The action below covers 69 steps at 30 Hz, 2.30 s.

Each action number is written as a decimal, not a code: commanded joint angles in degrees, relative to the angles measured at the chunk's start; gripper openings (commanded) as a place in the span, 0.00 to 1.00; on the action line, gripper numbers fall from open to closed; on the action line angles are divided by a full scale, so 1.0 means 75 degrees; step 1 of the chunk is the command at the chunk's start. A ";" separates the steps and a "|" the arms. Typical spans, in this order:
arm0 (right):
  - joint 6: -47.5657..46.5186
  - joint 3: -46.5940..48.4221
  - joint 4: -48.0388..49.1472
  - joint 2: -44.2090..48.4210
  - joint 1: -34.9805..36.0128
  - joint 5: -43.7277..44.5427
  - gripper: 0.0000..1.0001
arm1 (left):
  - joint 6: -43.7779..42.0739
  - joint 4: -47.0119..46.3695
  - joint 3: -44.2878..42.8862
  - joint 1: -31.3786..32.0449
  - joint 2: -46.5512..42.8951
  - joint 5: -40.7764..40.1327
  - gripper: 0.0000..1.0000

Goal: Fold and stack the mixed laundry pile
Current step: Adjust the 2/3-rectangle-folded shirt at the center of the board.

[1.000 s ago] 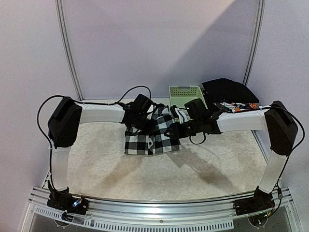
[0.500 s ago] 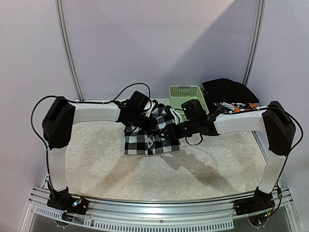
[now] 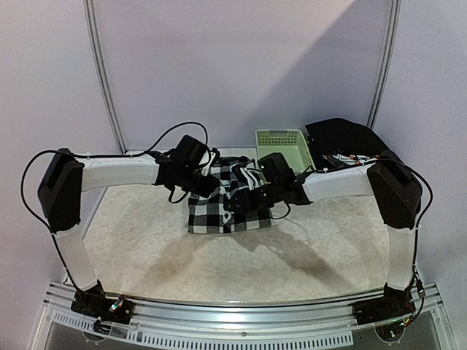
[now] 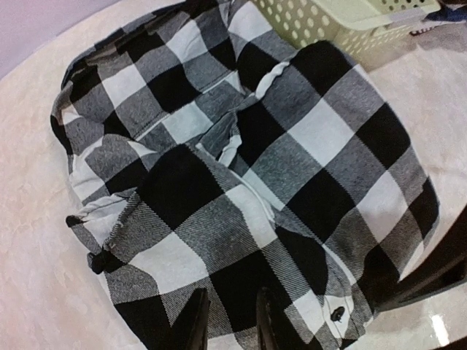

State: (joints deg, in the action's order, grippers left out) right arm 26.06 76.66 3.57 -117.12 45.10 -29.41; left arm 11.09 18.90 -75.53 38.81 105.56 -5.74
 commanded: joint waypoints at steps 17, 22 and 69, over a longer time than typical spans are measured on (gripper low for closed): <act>0.0203 0.2010 -0.1154 -0.1945 0.0304 0.0170 0.34 | -0.0085 0.0171 -0.0544 -0.0995 0.1560 0.0098 0.22; 0.0321 0.1812 -0.1335 -0.2178 0.0309 0.0426 0.34 | -0.0044 0.0040 -0.0784 -0.1292 0.1958 0.0198 0.21; -0.0255 0.0096 -0.1802 -0.0575 -0.0838 0.1392 0.49 | 0.1572 -0.1000 0.2278 0.0440 -0.0079 0.0495 0.41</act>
State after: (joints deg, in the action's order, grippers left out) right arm 25.10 80.27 -9.37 -118.96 38.50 -20.67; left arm 21.76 12.97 -59.72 40.53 103.68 -3.16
